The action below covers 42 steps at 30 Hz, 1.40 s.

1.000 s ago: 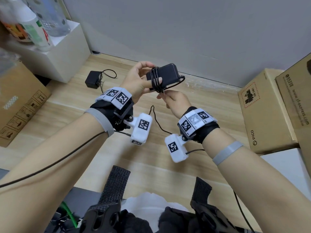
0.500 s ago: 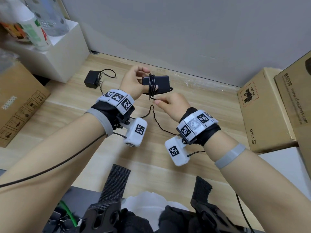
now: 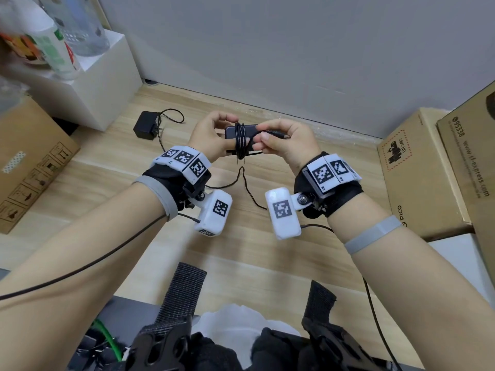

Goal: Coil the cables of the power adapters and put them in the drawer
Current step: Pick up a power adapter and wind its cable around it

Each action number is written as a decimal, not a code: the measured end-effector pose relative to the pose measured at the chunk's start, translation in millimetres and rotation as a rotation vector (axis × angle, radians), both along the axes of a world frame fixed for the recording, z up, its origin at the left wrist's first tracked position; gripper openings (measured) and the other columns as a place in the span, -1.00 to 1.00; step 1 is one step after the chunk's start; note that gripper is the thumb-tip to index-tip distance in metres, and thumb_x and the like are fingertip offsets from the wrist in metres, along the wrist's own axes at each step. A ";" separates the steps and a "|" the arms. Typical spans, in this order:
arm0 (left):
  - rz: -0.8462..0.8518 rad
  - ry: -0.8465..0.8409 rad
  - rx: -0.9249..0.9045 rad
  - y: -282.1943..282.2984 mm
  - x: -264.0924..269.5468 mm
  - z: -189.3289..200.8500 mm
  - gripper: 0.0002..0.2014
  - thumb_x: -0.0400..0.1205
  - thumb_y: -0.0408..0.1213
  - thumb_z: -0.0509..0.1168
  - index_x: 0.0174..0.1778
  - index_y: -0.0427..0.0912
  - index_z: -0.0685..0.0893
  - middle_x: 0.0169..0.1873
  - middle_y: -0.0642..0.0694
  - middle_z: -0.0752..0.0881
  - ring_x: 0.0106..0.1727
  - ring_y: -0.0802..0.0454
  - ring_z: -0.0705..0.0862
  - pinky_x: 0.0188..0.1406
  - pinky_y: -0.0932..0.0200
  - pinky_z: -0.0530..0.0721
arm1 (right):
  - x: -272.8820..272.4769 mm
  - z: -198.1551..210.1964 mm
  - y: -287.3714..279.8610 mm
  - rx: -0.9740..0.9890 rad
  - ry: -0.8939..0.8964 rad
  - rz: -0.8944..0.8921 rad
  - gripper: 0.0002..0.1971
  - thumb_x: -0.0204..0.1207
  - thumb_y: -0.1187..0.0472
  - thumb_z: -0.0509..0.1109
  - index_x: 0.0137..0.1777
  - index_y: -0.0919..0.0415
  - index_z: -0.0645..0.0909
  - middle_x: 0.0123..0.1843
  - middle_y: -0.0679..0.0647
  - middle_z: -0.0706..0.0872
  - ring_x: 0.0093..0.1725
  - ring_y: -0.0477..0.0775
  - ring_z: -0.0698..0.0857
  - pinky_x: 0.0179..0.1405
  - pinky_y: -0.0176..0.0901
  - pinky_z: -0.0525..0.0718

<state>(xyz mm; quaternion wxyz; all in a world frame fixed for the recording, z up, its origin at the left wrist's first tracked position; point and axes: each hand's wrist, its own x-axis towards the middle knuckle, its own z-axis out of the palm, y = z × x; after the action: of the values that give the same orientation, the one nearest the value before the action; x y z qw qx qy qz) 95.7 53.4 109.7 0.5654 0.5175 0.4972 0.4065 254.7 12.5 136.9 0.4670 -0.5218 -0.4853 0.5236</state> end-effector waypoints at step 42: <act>0.109 -0.078 -0.032 -13.7 23.1 0.8 -0.67 0.41 -0.44 0.51 -0.22 -0.07 0.46 -0.15 -0.04 0.56 -0.18 0.09 0.64 -0.16 -0.01 0.77 | -5.2 15.2 19.4 -0.048 -0.566 -0.059 -0.75 0.48 0.17 0.41 -0.43 0.04 0.55 -0.58 -0.04 0.57 -0.60 -0.01 0.47 -0.58 -0.21 0.47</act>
<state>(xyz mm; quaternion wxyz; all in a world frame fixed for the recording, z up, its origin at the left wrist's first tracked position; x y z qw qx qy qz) 118.9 39.6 110.5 0.5698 0.4643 0.5086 0.4485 249.5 31.9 152.1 0.3156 -0.6721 -0.5683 0.3546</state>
